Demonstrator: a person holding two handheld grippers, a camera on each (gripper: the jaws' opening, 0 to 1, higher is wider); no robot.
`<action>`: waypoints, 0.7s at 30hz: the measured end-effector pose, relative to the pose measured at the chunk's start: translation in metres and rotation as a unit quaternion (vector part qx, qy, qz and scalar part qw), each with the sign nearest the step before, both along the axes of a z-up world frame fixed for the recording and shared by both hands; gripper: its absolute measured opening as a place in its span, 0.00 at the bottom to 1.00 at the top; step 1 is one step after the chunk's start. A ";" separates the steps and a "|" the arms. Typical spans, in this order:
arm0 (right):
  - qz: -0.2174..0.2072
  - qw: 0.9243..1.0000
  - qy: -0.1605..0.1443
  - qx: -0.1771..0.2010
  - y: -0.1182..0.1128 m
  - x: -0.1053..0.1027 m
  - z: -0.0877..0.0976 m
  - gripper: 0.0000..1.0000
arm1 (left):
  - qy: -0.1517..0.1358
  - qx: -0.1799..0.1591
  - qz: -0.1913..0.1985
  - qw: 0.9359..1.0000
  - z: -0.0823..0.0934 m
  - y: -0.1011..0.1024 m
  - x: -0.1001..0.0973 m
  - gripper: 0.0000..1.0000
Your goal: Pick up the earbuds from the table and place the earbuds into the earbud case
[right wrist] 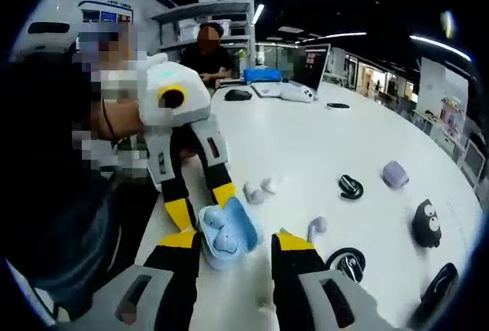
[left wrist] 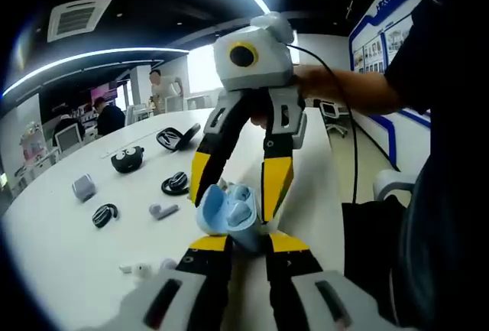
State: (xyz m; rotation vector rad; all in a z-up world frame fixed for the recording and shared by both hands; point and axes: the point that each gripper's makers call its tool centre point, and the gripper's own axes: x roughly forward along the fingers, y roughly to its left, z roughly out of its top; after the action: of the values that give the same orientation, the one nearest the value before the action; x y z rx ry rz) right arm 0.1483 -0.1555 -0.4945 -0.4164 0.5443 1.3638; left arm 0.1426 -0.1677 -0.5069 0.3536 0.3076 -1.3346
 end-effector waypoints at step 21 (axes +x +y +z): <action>0.034 0.990 -0.120 -0.070 -0.006 -0.008 0.006 0.28 | 0.004 0.011 -0.011 1.000 -0.001 -0.003 0.001 0.19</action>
State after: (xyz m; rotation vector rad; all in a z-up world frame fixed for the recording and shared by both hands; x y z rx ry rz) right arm 0.1403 -0.1612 -0.4886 -0.7090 0.4293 1.3221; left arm 0.1439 -0.1706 -0.5074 0.3706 0.3252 -1.3550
